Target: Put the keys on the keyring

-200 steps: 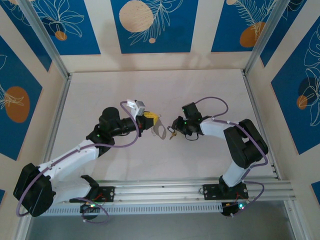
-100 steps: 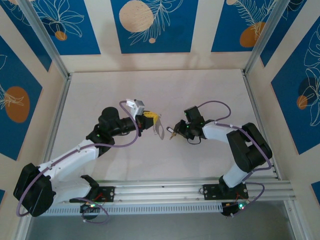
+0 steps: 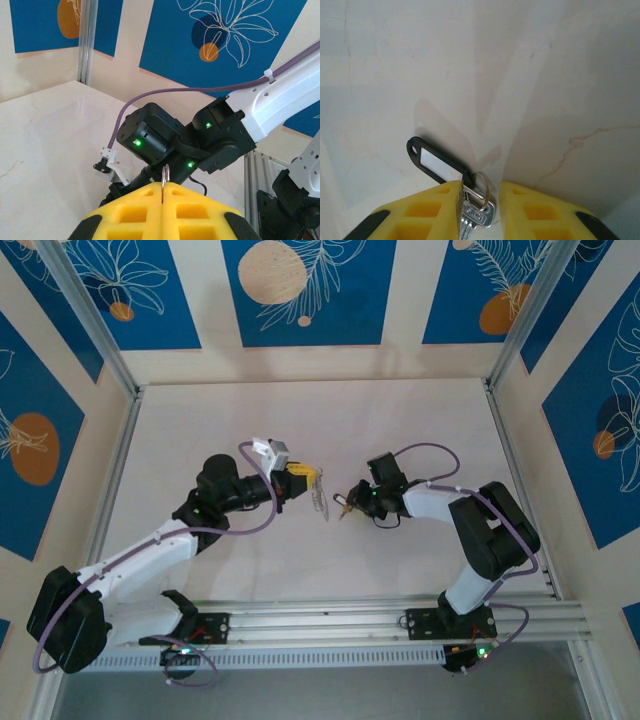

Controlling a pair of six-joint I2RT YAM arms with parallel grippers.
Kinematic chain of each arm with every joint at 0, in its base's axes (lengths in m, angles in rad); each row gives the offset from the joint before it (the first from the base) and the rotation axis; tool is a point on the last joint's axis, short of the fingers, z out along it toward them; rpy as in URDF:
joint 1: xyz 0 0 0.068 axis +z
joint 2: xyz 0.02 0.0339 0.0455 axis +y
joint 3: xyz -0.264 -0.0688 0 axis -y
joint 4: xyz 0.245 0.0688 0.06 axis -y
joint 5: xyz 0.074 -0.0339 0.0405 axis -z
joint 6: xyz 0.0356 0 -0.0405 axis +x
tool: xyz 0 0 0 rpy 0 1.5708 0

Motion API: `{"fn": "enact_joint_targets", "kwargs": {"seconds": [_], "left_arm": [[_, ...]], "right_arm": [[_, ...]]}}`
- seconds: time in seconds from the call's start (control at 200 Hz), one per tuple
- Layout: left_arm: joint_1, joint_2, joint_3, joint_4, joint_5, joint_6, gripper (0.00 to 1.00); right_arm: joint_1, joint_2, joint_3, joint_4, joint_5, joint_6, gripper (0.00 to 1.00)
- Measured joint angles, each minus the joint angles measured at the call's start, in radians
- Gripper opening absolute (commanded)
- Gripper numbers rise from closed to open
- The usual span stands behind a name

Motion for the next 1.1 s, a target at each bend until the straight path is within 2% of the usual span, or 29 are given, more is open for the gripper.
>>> {"fn": "enact_joint_targets", "kwargs": {"seconds": [0.385, 0.5, 0.61, 0.83, 0.93, 1.1], "left_arm": [[0.0, 0.0, -0.001, 0.004, 0.0, 0.0, 0.0], [0.0, 0.0, -0.001, 0.004, 0.0, 0.0, 0.0], [0.001, 0.0, -0.001, 0.005, 0.001, 0.0, 0.0], [0.004, 0.002, -0.001, 0.005, 0.011, -0.004, 0.0], [0.005, 0.002, -0.001, 0.004, 0.019, -0.003, 0.0], [0.005, 0.002, 0.0, 0.004, 0.026, -0.003, 0.0]], "right_arm": [[0.0, 0.018, 0.003, 0.016, -0.014, 0.008, 0.14], [-0.003, 0.022, 0.01, 0.018, -0.018, 0.008, 0.09], [-0.005, 0.022, 0.018, 0.024, -0.022, 0.011, 0.0], [-0.023, 0.016, 0.019, 0.024, -0.032, 0.01, 0.0], [-0.034, -0.037, 0.007, 0.027, -0.037, -0.004, 0.0], [-0.055, -0.244, -0.037, 0.05, -0.051, -0.072, 0.0]]}}
